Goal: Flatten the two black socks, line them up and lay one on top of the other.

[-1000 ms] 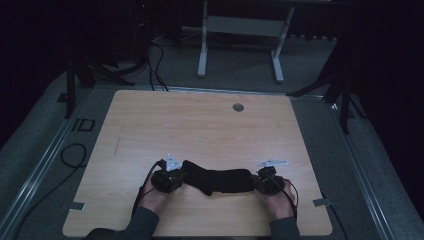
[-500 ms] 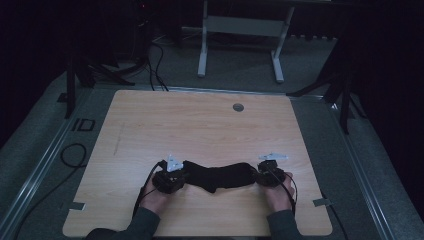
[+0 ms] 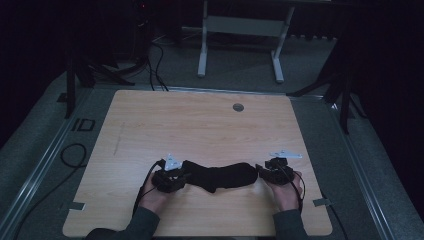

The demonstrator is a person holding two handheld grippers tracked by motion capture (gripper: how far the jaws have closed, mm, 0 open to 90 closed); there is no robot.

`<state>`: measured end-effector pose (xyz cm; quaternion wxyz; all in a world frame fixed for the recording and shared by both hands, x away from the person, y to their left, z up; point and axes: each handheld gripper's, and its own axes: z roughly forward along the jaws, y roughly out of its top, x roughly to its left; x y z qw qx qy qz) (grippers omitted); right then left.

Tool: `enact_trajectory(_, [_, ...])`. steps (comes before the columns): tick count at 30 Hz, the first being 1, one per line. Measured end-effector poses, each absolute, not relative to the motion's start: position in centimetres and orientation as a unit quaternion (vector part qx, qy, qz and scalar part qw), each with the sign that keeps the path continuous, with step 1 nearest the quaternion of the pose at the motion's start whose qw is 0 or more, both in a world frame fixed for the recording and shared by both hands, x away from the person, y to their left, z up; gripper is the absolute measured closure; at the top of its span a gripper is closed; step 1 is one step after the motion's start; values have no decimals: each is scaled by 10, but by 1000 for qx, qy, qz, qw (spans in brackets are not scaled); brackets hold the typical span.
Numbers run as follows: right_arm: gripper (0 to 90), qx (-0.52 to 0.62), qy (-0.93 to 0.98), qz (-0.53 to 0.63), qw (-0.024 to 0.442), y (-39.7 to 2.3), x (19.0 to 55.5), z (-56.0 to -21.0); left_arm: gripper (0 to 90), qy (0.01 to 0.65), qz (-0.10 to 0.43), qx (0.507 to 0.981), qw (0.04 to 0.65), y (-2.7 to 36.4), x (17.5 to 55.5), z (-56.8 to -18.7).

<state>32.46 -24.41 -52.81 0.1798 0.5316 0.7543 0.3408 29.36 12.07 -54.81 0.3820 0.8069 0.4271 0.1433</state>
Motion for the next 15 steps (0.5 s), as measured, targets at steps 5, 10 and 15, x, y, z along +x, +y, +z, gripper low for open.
enact_trajectory(5, [538, 532, 756, 339, 177, -247, 326, -531, 614, 423, 153, 795, 407, 127, 292, -542])
enact_trajectory(10, [529, 536, 753, 338, 175, -251, 327, -532, 595, 428, 168, 784, 416, 135, 293, -538])
enact_trajectory(15, [511, 546, 746, 336, 179, -260, 329, -535, 589, 442, 181, 777, 409, 140, 296, -538])
